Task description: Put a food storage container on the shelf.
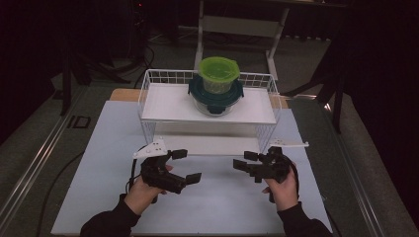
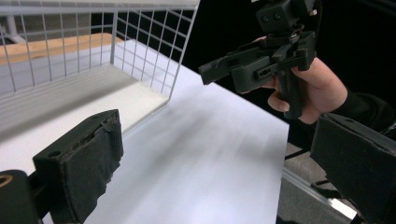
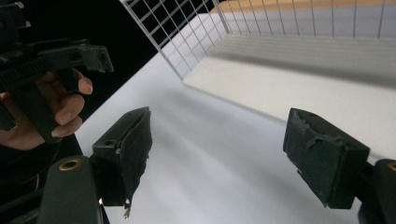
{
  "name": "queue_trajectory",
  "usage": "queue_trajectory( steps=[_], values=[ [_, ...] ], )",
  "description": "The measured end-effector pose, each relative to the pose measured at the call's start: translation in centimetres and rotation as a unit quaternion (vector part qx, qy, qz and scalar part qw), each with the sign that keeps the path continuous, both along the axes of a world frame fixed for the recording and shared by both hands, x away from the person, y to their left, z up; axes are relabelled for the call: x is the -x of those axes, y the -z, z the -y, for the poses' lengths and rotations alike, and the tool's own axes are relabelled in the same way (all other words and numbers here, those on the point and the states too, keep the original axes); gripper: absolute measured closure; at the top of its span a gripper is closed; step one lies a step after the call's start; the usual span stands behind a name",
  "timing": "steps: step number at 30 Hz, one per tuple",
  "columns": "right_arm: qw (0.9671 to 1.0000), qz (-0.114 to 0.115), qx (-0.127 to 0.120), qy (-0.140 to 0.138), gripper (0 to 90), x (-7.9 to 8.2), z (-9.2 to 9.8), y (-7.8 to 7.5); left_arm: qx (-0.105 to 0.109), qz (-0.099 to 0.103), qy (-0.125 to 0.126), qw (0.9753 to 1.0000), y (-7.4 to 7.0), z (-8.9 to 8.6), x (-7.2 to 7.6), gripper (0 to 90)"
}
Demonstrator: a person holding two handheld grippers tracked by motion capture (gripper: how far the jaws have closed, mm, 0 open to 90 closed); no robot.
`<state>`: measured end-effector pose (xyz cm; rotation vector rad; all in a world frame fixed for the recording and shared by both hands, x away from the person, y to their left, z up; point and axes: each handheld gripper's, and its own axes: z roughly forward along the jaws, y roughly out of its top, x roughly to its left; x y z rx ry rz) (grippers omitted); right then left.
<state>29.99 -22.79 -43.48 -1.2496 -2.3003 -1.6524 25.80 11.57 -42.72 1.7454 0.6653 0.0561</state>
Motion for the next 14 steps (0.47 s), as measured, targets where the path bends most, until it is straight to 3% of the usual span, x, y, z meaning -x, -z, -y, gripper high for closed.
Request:
queue_trajectory(
  steps=[7,14],
  values=[
    [1.0,0.0,0.001,0.002,23.1,1.0,0.4,2.1,-0.013,0.007,0.003,0.9999,1.7,-0.1,0.6,2.0],
    [0.9999,0.011,0.008,0.004,23.1,1.3,0.6,3.1,-0.017,0.016,0.006,0.9997,3.0,0.0,1.0,2.0]
  ],
)
